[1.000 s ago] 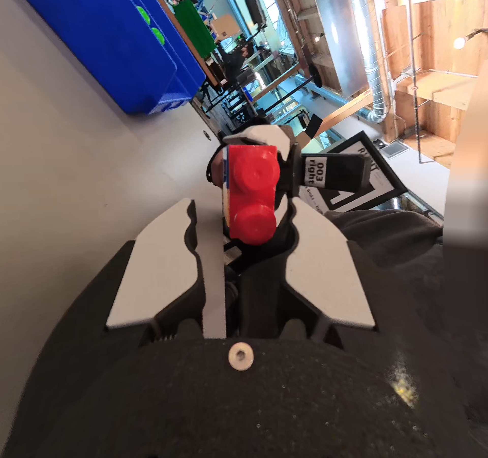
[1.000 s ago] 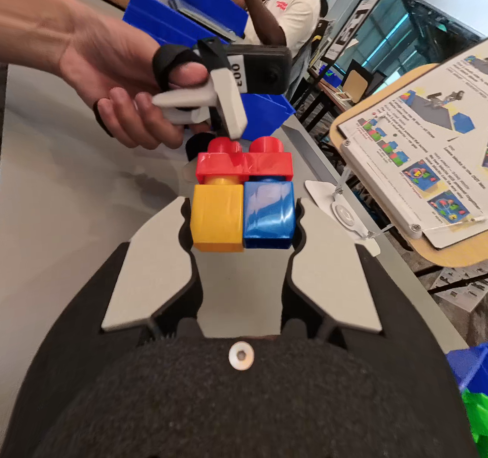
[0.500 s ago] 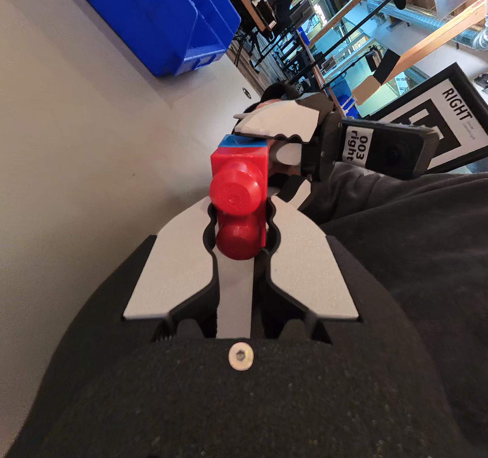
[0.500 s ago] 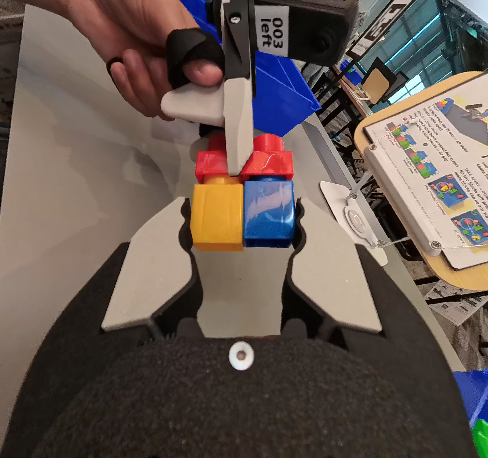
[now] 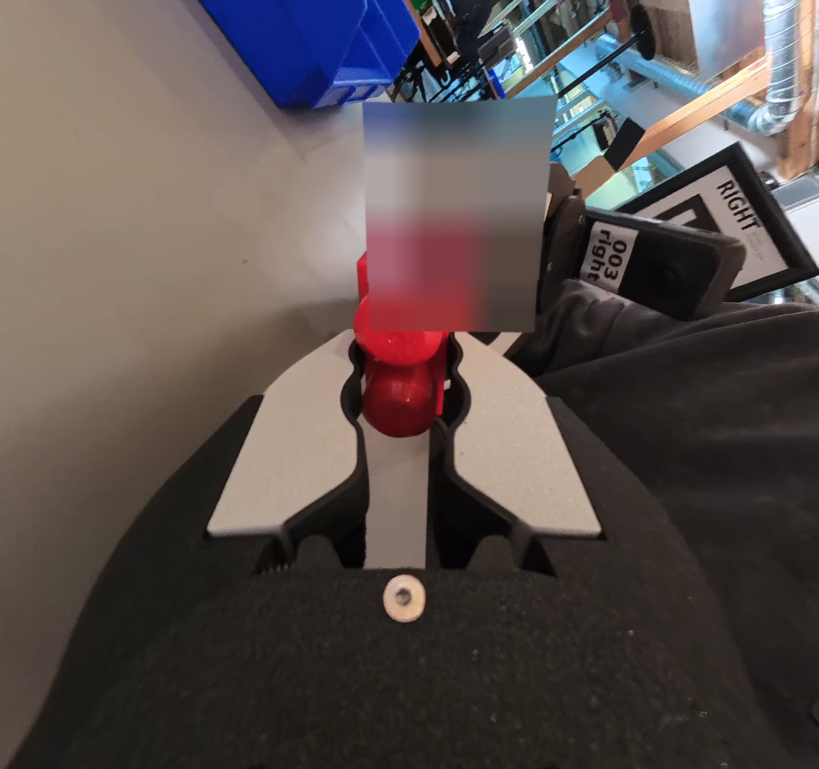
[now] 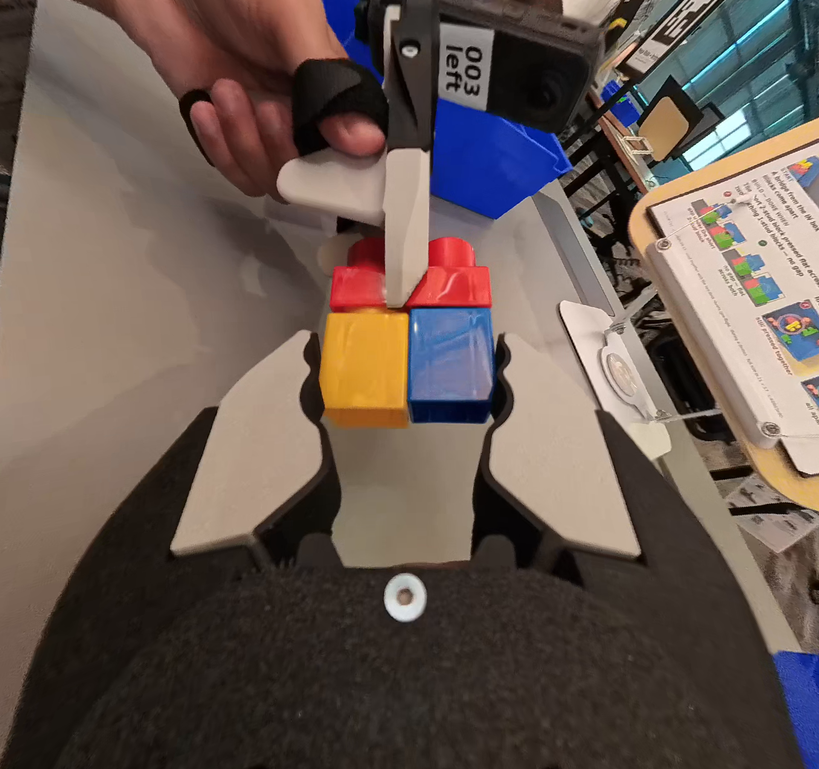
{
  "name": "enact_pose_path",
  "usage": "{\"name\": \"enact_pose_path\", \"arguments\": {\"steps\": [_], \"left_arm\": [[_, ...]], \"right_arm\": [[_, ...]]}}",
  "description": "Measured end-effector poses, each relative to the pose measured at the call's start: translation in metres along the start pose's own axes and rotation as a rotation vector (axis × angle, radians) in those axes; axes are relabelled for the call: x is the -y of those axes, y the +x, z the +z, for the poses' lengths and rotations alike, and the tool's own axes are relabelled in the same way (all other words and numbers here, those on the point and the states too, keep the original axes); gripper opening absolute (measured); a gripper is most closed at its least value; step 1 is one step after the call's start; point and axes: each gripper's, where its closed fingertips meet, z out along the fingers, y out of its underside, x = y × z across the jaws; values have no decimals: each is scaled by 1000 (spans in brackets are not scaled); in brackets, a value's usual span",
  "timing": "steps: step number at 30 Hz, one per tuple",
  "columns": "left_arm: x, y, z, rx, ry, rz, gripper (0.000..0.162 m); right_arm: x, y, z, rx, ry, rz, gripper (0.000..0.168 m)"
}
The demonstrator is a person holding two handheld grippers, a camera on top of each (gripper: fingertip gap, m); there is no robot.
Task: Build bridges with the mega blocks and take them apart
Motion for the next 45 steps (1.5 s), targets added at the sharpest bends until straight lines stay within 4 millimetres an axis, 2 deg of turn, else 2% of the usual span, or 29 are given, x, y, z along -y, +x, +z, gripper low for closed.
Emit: {"name": "enact_pose_path", "arguments": {"steps": [13,18,24,27,29,31,33,36,38,45], "left_arm": [[-4,10,5,-128,-1,-29,35],[3,7,5,-148,50,-61,34],[12,3,-3,-149,119,-70,34],[23,-3,-16,-90,201,-22,34],[30,-7,-22,-6,238,71,35],[34,-1,-24,26,263,150,35],[37,5,-23,37,272,182,35],[38,11,-22,31,284,189,34],[36,11,-21,33,268,195,35],[35,11,-18,17,286,192,34]], "right_arm": [[10,-3,-8,80,99,46,75],[8,5,-7,39,104,41,75],[14,19,-23,-38,182,85,75],[13,32,-30,-2,232,304,73],[7,37,-25,88,251,583,69],[9,33,-18,245,302,883,74],[8,30,-13,336,331,1053,67],[5,30,-10,367,362,1139,56],[9,31,-13,388,405,1164,37],[9,30,-12,434,400,1205,33]]}}
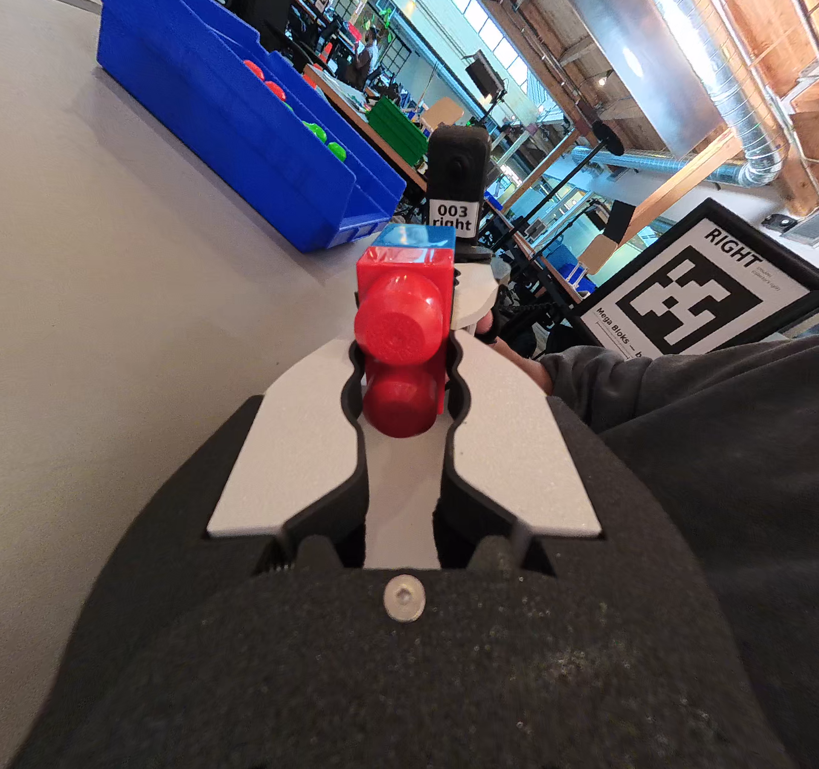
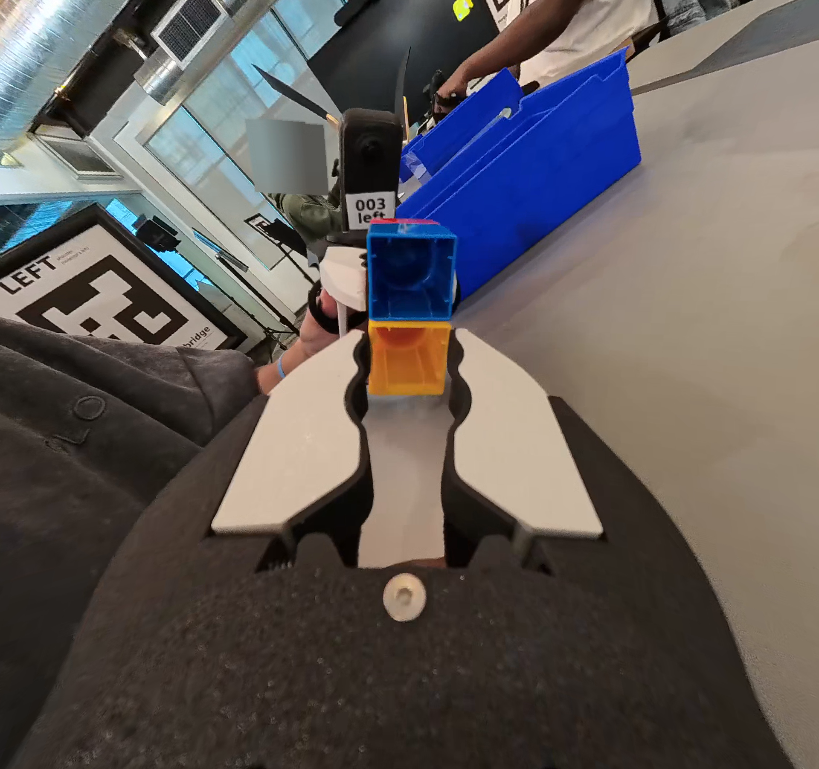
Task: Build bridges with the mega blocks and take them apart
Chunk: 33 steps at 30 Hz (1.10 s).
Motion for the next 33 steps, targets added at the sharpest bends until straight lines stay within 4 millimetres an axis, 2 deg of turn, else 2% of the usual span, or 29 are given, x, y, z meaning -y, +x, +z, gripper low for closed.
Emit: {"name": "enact_pose_path", "arguments": {"steps": [10,20,22,23,24,25,33], "left_arm": [[0,-2,1,-8,33,-6,34],[12,1,-2,0,153,6,35],[11,4,-1,-18,140,7,34],[9,5,0,-26,125,13,34],[9,5,0,-24,116,21,34],[8,5,0,-23,113,29,34],[3,2,6,-22,114,8,34]], "right_arm": [[-2,2,2,-3,13,9,33],[4,-1,7,12,106,53,33],[7,-5,3,48,113,40,33],[9,-6,0,69,112,44,36],[14,-4,-5,70,128,51,46],[20,-1,-10,66,155,55,46],[24,1,-15,79,180,75,29]]}}
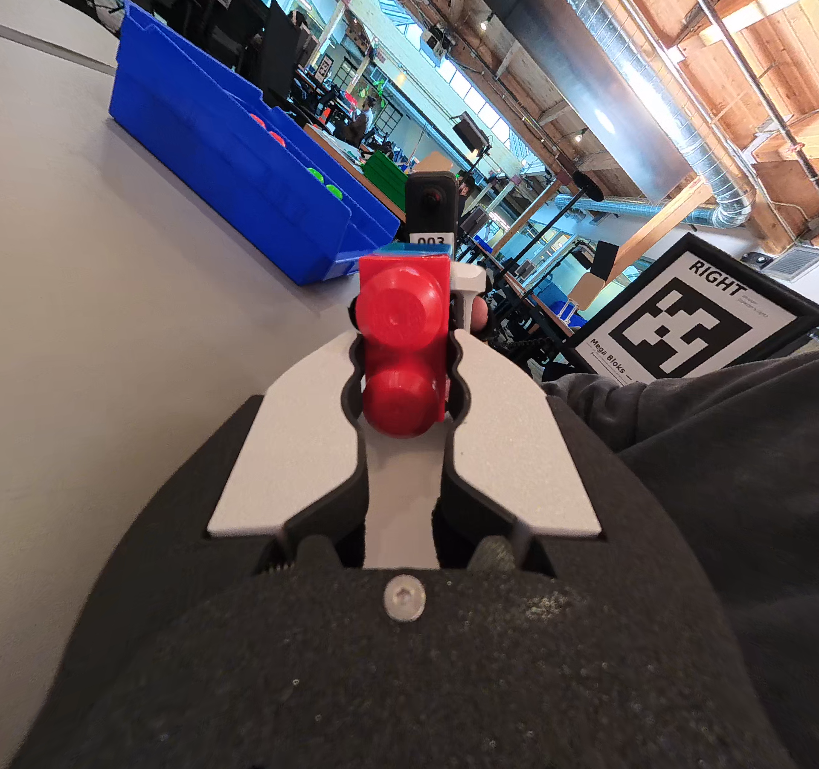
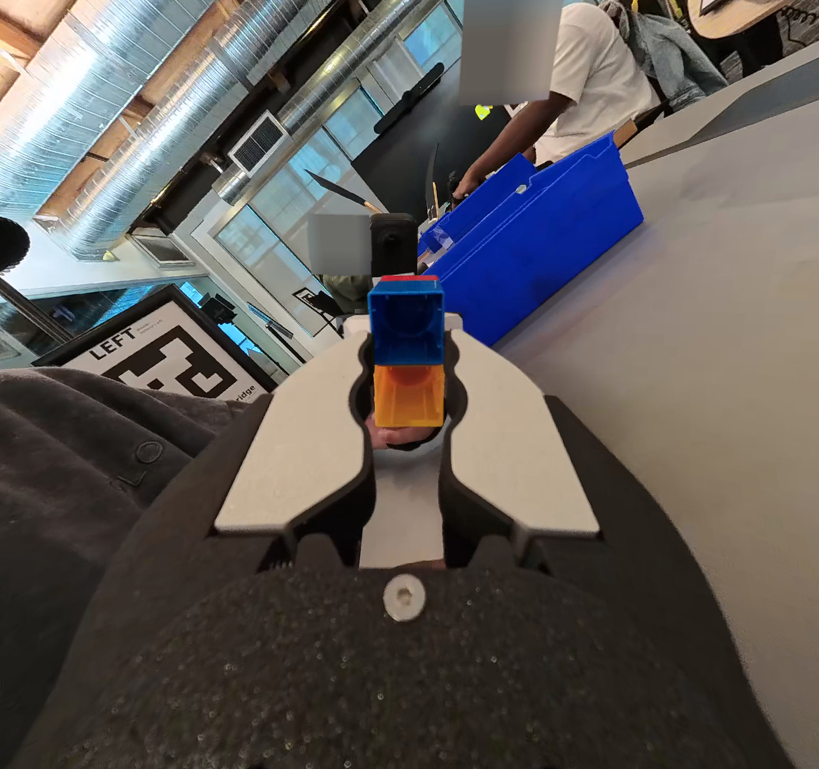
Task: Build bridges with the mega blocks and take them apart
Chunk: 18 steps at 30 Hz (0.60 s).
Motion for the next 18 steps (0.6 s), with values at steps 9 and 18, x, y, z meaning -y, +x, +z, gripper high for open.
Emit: {"name": "enact_pose_path", "arguments": {"steps": [9,18], "left_arm": [[0,3,0,-15,-8,4,34],[-7,0,2,5,-56,27,34]], "right_arm": [[1,-3,0,22,2,-2,32],[-8,0,4,-10,-64,-41,32]]}}
